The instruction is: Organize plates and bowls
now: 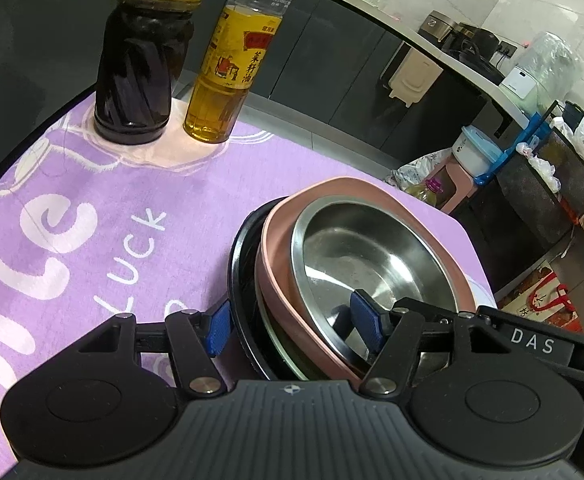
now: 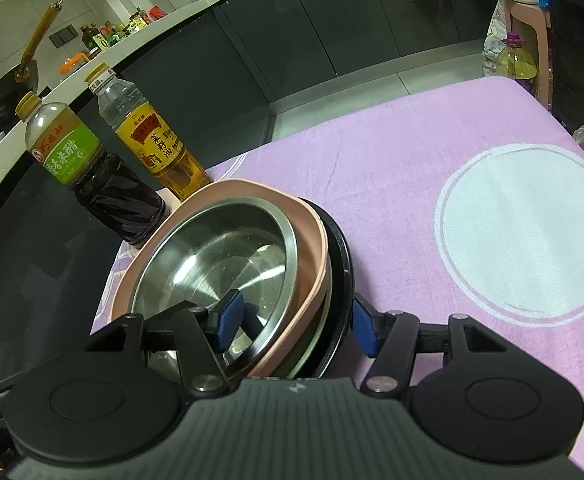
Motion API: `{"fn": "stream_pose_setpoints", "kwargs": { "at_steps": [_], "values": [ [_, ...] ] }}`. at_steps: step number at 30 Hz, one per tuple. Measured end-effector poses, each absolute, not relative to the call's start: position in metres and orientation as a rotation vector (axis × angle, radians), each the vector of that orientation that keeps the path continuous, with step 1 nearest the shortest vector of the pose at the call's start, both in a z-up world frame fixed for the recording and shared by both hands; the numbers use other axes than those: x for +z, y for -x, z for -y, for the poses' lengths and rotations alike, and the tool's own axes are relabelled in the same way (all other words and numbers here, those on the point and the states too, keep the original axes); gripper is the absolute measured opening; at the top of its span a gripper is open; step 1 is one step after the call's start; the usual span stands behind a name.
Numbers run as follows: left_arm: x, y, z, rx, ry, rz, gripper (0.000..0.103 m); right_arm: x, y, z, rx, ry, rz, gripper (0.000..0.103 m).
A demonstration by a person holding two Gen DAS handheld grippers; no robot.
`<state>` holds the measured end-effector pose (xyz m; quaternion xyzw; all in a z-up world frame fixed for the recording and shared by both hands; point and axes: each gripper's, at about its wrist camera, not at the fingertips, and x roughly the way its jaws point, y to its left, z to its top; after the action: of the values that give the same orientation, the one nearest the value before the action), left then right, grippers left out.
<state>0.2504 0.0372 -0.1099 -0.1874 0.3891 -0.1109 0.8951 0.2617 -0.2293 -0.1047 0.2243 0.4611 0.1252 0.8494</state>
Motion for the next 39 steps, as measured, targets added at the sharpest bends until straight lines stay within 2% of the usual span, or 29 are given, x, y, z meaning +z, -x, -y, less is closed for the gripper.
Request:
{"fn": "stream_pose_setpoints", "kwargs": {
  "at_steps": [21,31,39],
  "values": [
    [-0.092,-0.233,-0.052,-0.14,0.353,-0.753,0.06,-0.092,-0.251,0.232,0.226,-0.435,-0.911,0.06],
    [-0.063,-0.18,-0.053,-0.118,0.28,-0.643,0.059,-0.063,-0.206,0.221,0.155,-0.289,-0.774,0.06],
    [-0.046,-0.14,-0.047,-0.154,0.239,-0.582,0.06,-0.046,-0.174,0.214,0.15,-0.232,-0.731,0.06]
  ]
}}
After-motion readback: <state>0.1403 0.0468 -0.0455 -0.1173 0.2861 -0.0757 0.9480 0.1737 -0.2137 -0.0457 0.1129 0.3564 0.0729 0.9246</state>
